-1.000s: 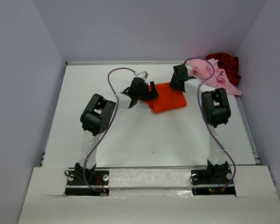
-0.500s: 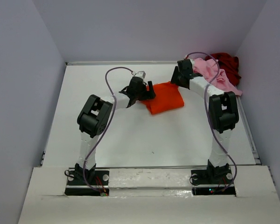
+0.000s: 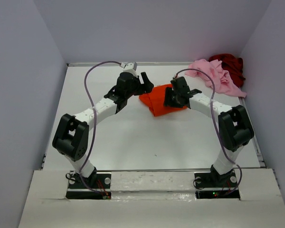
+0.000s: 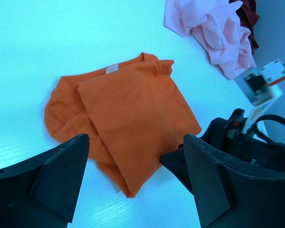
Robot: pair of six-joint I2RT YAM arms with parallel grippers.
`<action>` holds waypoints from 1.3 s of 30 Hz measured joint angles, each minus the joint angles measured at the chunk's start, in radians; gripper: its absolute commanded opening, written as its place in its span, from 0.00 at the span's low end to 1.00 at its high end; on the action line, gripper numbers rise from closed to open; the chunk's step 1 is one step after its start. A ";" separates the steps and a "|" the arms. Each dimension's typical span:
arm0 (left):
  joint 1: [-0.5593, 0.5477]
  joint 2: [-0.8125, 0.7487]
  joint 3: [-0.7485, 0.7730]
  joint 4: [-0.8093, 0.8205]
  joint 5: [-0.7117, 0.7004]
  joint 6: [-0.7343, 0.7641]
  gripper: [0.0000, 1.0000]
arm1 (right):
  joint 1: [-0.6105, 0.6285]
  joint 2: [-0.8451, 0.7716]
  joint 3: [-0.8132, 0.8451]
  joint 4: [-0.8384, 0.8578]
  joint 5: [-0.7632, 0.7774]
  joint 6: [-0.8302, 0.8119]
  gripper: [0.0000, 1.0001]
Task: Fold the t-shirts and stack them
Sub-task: Fold the tshirt
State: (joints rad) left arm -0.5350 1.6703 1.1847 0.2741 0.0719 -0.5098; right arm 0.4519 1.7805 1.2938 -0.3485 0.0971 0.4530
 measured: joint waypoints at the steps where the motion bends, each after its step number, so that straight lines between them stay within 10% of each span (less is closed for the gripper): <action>1: 0.000 -0.013 -0.019 0.003 0.000 -0.002 0.90 | 0.003 0.002 -0.044 -0.003 -0.016 0.008 0.61; 29: -0.027 -0.030 -0.293 0.083 0.053 -0.068 0.90 | 0.080 0.153 -0.008 0.029 -0.056 0.037 0.59; 39: -0.027 -0.030 -0.319 0.089 0.053 -0.068 0.89 | 0.080 0.190 0.003 0.082 -0.058 0.050 0.00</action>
State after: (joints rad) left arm -0.5621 1.6402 0.8658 0.3630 0.1246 -0.5774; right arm 0.5320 1.9709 1.2972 -0.2665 0.0395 0.5030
